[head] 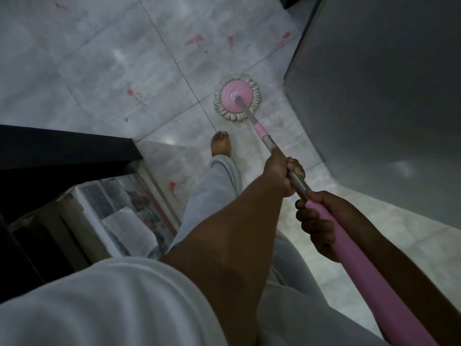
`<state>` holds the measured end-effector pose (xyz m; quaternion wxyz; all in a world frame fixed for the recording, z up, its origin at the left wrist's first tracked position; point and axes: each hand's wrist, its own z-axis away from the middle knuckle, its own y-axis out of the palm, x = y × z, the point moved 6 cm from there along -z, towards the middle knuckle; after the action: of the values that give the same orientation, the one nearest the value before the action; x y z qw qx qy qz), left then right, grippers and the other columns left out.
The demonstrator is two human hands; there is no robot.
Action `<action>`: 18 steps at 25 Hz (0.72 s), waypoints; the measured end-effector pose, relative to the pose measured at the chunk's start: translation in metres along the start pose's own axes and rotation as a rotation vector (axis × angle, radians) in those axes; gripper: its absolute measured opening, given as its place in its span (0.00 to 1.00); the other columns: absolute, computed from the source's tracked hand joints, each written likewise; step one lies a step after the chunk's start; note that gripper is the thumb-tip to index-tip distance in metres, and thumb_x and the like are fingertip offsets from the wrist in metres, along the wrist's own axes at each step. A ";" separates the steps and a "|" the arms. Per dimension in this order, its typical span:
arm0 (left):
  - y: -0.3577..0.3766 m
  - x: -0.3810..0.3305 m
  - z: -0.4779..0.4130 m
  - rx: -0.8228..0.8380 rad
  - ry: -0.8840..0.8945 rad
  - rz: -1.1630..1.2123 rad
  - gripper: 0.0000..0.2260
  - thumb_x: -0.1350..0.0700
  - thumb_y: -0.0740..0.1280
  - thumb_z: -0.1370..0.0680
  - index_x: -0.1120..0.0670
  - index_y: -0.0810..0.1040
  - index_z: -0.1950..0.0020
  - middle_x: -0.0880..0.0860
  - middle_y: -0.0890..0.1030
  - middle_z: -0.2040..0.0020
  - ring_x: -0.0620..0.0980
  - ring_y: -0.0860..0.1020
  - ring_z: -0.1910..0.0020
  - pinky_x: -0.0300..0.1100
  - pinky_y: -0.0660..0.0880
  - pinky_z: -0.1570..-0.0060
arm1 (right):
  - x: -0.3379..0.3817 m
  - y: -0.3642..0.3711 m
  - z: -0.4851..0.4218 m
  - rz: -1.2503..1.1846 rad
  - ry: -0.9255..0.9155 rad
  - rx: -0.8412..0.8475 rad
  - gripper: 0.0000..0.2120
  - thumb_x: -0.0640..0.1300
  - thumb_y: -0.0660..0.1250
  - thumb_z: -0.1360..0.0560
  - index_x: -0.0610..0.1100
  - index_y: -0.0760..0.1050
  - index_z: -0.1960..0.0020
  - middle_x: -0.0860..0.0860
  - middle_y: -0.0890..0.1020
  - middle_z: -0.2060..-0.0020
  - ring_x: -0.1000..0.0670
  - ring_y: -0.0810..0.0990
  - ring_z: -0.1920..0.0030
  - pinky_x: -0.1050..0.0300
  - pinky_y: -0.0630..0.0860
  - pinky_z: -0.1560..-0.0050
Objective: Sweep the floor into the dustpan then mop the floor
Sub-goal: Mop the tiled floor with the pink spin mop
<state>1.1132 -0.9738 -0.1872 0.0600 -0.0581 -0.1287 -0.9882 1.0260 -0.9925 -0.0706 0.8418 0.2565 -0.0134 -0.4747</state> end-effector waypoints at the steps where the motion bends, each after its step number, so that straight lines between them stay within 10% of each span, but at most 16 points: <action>1: 0.002 -0.010 -0.001 0.004 0.002 0.009 0.26 0.33 0.59 0.23 0.53 0.62 0.69 0.47 0.62 0.80 0.43 0.61 0.84 0.29 0.59 0.81 | 0.008 0.005 -0.004 0.013 0.001 -0.009 0.12 0.50 0.60 0.24 0.43 0.68 0.61 0.52 0.66 0.75 0.56 0.65 0.84 0.65 0.64 0.87; 18: 0.036 -0.349 0.013 0.047 0.125 0.155 0.26 0.35 0.57 0.21 0.53 0.62 0.68 0.48 0.63 0.82 0.44 0.62 0.86 0.27 0.62 0.82 | 0.201 0.258 -0.120 0.126 -0.012 0.073 0.10 0.50 0.63 0.28 0.43 0.71 0.60 0.53 0.70 0.75 0.57 0.67 0.83 0.66 0.66 0.85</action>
<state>1.4637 -0.9686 -0.2114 0.1457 -0.0045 -0.1428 -0.9790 1.3722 -0.9969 -0.1044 0.8600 0.2827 -0.0518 -0.4217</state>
